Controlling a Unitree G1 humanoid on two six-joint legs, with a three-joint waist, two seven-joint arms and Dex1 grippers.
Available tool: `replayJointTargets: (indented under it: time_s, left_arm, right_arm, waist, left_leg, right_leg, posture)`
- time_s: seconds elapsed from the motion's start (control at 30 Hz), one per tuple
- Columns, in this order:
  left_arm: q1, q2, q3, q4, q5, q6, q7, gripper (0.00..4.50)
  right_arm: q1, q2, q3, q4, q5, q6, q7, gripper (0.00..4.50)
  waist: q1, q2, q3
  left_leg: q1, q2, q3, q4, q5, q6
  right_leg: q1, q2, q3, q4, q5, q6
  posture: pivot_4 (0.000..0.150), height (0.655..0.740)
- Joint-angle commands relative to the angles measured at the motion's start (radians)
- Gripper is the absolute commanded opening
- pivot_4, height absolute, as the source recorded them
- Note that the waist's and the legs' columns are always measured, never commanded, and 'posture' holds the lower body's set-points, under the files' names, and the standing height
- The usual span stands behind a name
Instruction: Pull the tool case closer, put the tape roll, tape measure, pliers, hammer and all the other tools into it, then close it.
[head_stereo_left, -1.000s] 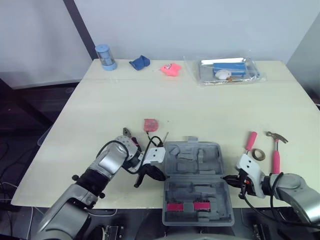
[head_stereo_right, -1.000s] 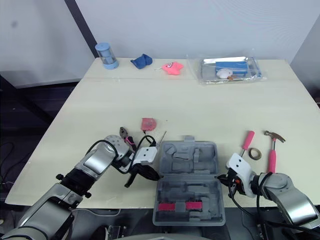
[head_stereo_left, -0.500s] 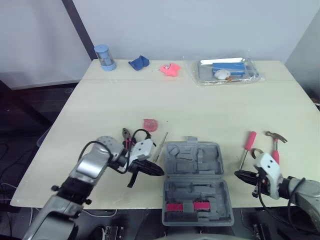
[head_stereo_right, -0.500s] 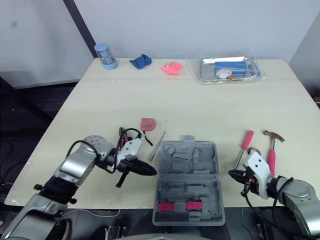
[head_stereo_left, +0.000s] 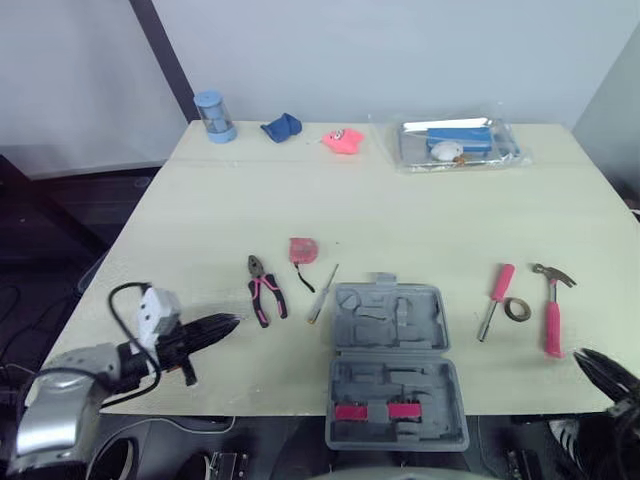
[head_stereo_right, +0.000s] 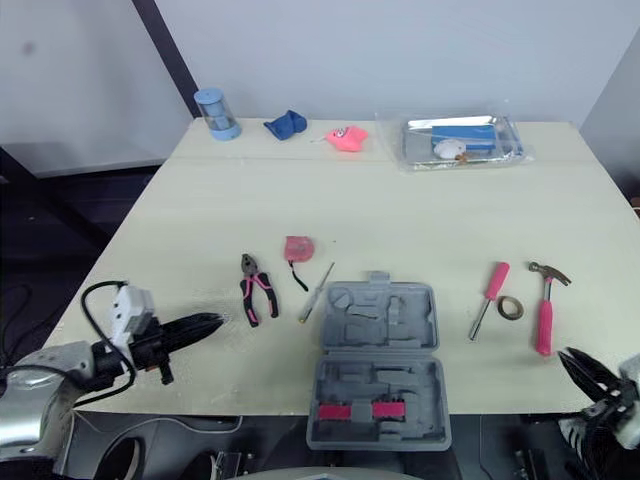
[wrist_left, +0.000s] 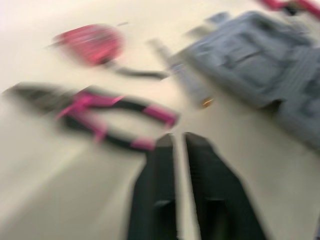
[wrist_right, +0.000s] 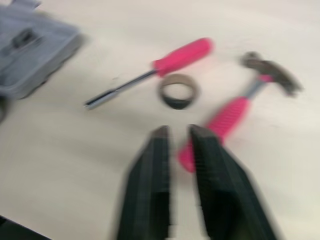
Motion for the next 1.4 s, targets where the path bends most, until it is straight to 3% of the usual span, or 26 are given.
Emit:
replayJointTargets:
  time_s: [0.03,0.13,0.2,0.53,0.87,1.03,1.4]
  left_arm:
    - [0.059,-0.035,0.101,0.047,-0.024,-0.056,0.068,2.42]
    - [0.128,-0.057,0.131,0.076,-0.015,-0.099,0.088,3.9]
    - [0.161,-0.066,0.144,0.089,-0.017,-0.116,0.1,4.38]
    - [0.156,-0.059,0.123,0.115,-0.023,-0.151,0.117,4.38]
    - [-0.008,0.015,-0.016,0.03,-0.082,-0.117,-0.06,4.38]
    - [-0.095,0.041,-0.112,-0.014,-0.082,-0.131,-0.152,4.38]
    - [-0.358,0.063,-0.345,-0.143,-0.129,-0.056,-0.31,4.38]
  right_arm:
    - [0.026,0.013,-0.086,0.08,0.051,-0.056,0.013,2.52]
    - [0.03,0.014,-0.128,0.153,0.088,-0.05,0.011,4.02]
    - [0.034,0.007,-0.141,0.191,0.094,-0.046,0.011,4.45]
    - [0.031,-0.02,-0.145,0.284,0.093,-0.046,0.028,4.45]
    - [0.012,-0.181,-0.037,-0.017,0.06,0.111,0.055,4.45]
    - [-0.095,-0.32,0.105,-0.137,0.002,0.233,0.054,4.45]
    - [-0.505,-0.561,0.511,-0.005,-0.223,0.377,0.149,4.45]
  waist:
    - [0.0,0.0,0.0]
    - [0.0,0.0,0.0]
    - [-0.001,0.0,0.0]
    - [0.001,0.003,-0.003]
    - [-0.002,0.009,-0.006]
    - [-0.004,0.009,-0.006]
    - [0.005,0.007,-0.003]
  left_leg:
    - [0.0,0.0,0.0,0.0,0.0,0.0]
    - [0.0,0.0,0.0,-0.001,0.0,0.0]
    - [0.0,0.0,0.0,-0.001,0.0,0.0]
    - [0.0,0.001,0.0,-0.002,0.0,0.0]
    - [0.0,0.001,0.0,-0.003,0.0,0.0]
    - [-0.003,0.001,0.0,-0.003,0.0,0.0]
    - [-0.003,-0.001,0.0,-0.001,0.0,0.0]
  right_leg:
    - [0.0,0.0,0.0,0.0,0.0,0.0]
    - [0.0,-0.001,0.0,0.0,0.0,0.0]
    - [0.0,-0.002,0.0,0.0,-0.002,-0.003]
    - [0.0,-0.004,0.001,-0.001,-0.002,-0.004]
    - [-0.001,-0.005,0.001,-0.001,-0.002,-0.004]
    - [-0.003,-0.003,0.0,-0.002,-0.001,-0.004]
    - [-0.002,0.005,-0.003,-0.002,0.0,0.0]
  posture:
    - [0.15,0.74]
    - [0.15,0.74]
    - [0.15,0.74]
    - [0.15,0.74]
    - [0.15,0.74]
    - [0.15,0.74]
    - [0.15,0.74]
